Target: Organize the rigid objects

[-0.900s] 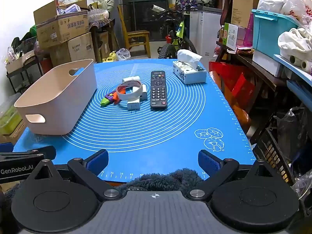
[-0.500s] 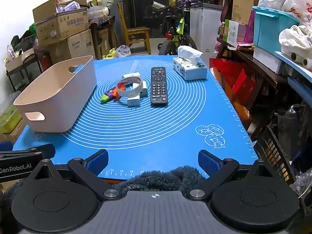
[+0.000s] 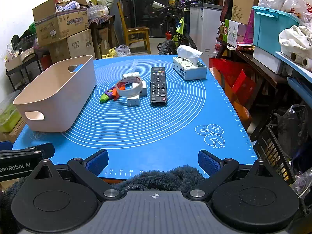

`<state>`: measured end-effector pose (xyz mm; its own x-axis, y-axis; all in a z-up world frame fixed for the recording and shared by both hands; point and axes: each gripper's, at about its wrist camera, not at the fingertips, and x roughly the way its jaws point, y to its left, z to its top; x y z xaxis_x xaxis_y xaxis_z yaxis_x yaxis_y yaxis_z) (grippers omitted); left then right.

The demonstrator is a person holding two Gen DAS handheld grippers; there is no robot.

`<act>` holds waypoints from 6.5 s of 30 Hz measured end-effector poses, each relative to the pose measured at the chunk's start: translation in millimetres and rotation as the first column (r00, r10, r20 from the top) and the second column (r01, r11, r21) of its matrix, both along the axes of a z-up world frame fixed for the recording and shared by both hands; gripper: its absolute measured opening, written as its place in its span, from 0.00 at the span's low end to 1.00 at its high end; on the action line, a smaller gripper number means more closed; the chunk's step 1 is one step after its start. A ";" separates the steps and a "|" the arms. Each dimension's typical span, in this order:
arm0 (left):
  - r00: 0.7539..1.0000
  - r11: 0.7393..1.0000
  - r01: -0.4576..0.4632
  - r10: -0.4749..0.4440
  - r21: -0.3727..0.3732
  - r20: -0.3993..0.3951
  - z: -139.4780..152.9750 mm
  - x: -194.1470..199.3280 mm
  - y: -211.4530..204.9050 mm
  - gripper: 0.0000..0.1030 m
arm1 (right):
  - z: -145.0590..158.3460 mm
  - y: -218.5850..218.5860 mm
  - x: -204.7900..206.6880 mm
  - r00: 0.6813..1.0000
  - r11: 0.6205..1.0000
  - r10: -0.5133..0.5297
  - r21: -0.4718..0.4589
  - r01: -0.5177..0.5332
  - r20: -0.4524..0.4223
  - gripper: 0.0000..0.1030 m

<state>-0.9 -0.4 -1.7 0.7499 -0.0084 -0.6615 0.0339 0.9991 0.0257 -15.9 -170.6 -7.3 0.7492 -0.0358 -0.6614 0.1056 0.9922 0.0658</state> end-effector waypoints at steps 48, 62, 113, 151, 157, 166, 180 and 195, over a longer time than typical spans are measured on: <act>1.000 1.000 -0.004 0.004 0.000 -0.023 -4.5 2.6 0.4 0.99 | 0.0 -8.1 3.0 1.000 1.000 -0.009 0.013 0.010 -0.018 0.95; 1.000 1.000 -0.003 0.003 0.001 -0.023 -4.6 2.6 0.5 0.99 | 0.2 -8.0 3.2 1.000 1.000 -0.009 0.012 0.009 -0.019 0.95; 0.975 1.000 0.010 -0.008 0.005 -0.224 13.5 235.0 164.0 0.79 | 9.8 -2.7 257.6 0.987 0.986 0.139 -0.085 -0.146 -0.082 0.79; 0.924 0.996 -0.009 0.043 0.091 -0.381 -12.0 274.8 182.1 0.10 | -55.4 22.7 350.6 0.955 0.996 0.062 -0.049 -0.080 -0.292 0.48; 0.925 0.997 -0.016 0.045 0.079 -0.378 -13.4 270.8 182.1 0.10 | -55.2 23.3 347.7 0.956 0.996 0.065 -0.046 -0.081 -0.286 0.48; 0.924 0.997 -0.019 0.046 0.074 -0.379 -13.1 271.0 182.8 0.10 | -53.3 19.8 342.0 0.960 0.996 0.071 -0.026 -0.081 -0.272 0.47; 0.925 0.997 -0.020 0.047 0.075 -0.378 -13.3 270.6 183.3 0.10 | -55.3 17.3 339.7 0.961 0.995 0.085 -0.028 -0.096 -0.262 0.48; 0.924 0.997 -0.021 0.047 0.071 -0.378 -13.0 270.8 182.5 0.10 | -48.4 15.8 332.7 0.966 0.995 0.082 -0.035 -0.093 -0.244 0.21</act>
<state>269.9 182.1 -14.7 0.4415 0.0646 -0.8949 0.0197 0.9965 0.0816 316.8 -154.8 -55.7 0.5688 -0.0116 -0.8224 0.0258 0.9997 0.0037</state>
